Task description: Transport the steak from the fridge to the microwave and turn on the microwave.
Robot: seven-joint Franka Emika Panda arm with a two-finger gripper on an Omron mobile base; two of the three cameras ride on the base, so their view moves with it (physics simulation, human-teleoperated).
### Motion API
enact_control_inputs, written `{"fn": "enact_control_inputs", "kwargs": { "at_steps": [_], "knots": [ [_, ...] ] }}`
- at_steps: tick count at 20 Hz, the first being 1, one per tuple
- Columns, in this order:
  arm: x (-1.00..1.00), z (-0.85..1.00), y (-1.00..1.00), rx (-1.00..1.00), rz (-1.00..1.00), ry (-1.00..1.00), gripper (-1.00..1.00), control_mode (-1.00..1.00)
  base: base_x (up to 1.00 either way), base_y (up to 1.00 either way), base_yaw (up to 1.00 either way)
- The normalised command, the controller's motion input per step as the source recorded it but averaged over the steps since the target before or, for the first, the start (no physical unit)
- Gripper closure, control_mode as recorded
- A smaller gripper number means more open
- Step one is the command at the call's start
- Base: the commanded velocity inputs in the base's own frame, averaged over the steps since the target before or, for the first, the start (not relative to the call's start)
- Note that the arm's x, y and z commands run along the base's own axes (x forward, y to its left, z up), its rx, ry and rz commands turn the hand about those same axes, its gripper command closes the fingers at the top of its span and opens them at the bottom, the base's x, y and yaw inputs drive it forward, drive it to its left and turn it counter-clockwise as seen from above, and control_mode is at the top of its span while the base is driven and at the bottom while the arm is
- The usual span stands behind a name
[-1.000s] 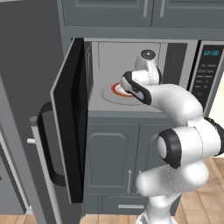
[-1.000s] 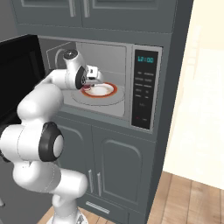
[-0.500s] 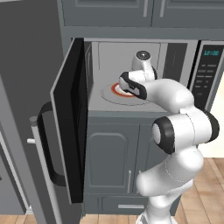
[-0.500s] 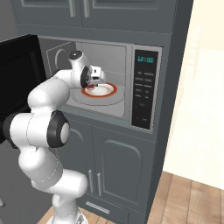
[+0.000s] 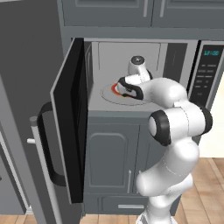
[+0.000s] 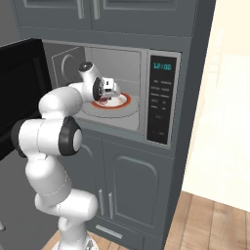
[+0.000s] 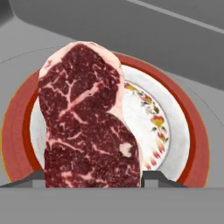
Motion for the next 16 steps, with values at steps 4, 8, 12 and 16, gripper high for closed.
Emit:
{"fn": "enact_control_inputs", "kwargs": {
  "at_steps": [4, 8, 12, 16],
  "knots": [
    [0.23, -0.17, -0.11, 0.00, 0.00, 0.00, 1.00, -1.00, 0.00, 0.00, 0.00],
    [0.20, -0.07, -0.14, 0.00, 0.00, 0.00, 1.00, -1.00, 0.00, 0.00, 0.00],
    [0.09, 0.00, -0.10, 0.00, 0.00, 0.00, 1.00, -1.00, 0.00, 0.00, 0.00],
    [0.04, 0.00, 0.00, 0.00, 0.00, 0.00, -1.00, -1.00, 0.00, 0.00, 0.00]
  ]
}}
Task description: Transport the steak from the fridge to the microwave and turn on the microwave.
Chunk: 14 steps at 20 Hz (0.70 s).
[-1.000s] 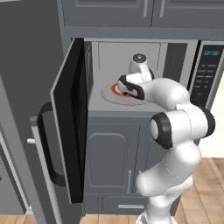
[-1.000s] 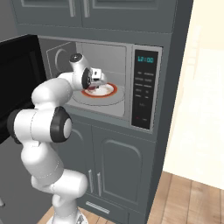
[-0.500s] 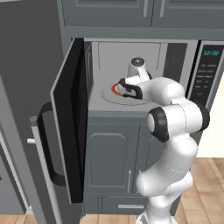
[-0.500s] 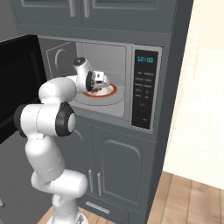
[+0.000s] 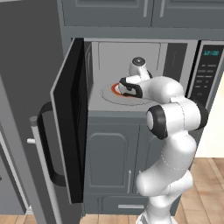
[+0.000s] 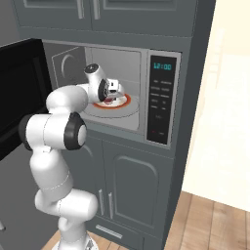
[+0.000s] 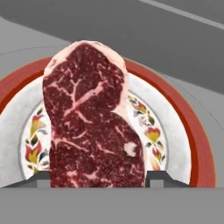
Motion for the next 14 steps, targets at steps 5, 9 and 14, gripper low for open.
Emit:
{"fn": "enact_control_inputs", "kwargs": {
  "at_steps": [5, 9, 14],
  "knots": [
    [-0.06, 0.00, -0.01, 0.03, 0.00, -0.01, -1.00, -1.00, 0.00, 0.00, 0.00],
    [-0.18, 0.03, 0.00, 0.02, 0.00, -0.04, -1.00, -1.00, 0.00, 0.00, 0.00],
    [-0.39, 0.20, 0.00, 0.09, 0.00, -0.05, -1.00, -1.00, 0.00, 0.00, 0.00]
  ]
}}
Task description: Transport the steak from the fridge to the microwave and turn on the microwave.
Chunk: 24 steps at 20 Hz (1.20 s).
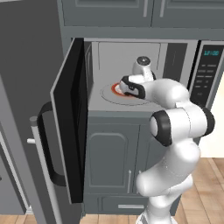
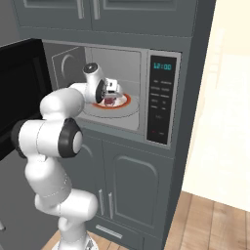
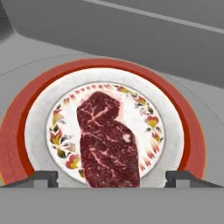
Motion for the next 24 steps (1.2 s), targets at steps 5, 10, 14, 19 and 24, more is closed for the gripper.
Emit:
{"fn": "enact_control_inputs", "kwargs": {
  "at_steps": [5, 10, 14, 19, 24],
  "knots": [
    [-0.71, 0.26, 0.00, 0.10, 0.00, -0.09, -1.00, -1.00, 0.00, 0.00, 0.00],
    [-0.74, 0.33, 0.00, 0.05, 0.00, -0.11, -1.00, -1.00, 0.00, 0.00, 0.00],
    [-0.82, 0.12, 0.00, 0.00, 0.00, -0.03, -1.00, -1.00, 0.00, 0.00, 0.00],
    [-0.92, 0.02, 0.00, -0.03, 0.00, 0.00, -1.00, -1.00, 0.00, 0.00, 0.00],
    [-0.98, 0.00, 0.00, -0.01, 0.00, 0.00, -1.00, -1.00, 0.00, 0.00, 0.00]
  ]
}}
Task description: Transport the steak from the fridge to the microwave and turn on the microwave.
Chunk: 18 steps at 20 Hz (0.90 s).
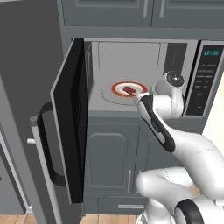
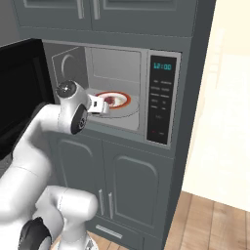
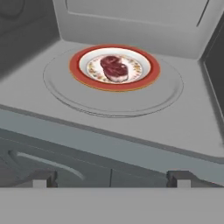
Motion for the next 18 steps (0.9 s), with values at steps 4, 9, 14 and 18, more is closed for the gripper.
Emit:
{"fn": "enact_control_inputs", "kwargs": {
  "at_steps": [4, 9, 14, 18],
  "knots": [
    [-0.97, 0.00, 0.00, -0.01, 0.00, 0.00, -1.00, -1.00, 0.00, 0.00, 0.00],
    [-0.89, 0.00, 0.00, -0.06, 0.00, 0.04, -1.00, -1.00, 0.00, 0.00, 0.00],
    [-0.72, 0.00, 0.00, -0.06, 0.00, 0.11, -1.00, -1.00, 0.00, 0.00, 0.00],
    [-0.51, 0.00, 0.01, -0.05, 0.00, 0.07, -1.00, -1.00, 0.00, 0.00, 0.00]
  ]
}}
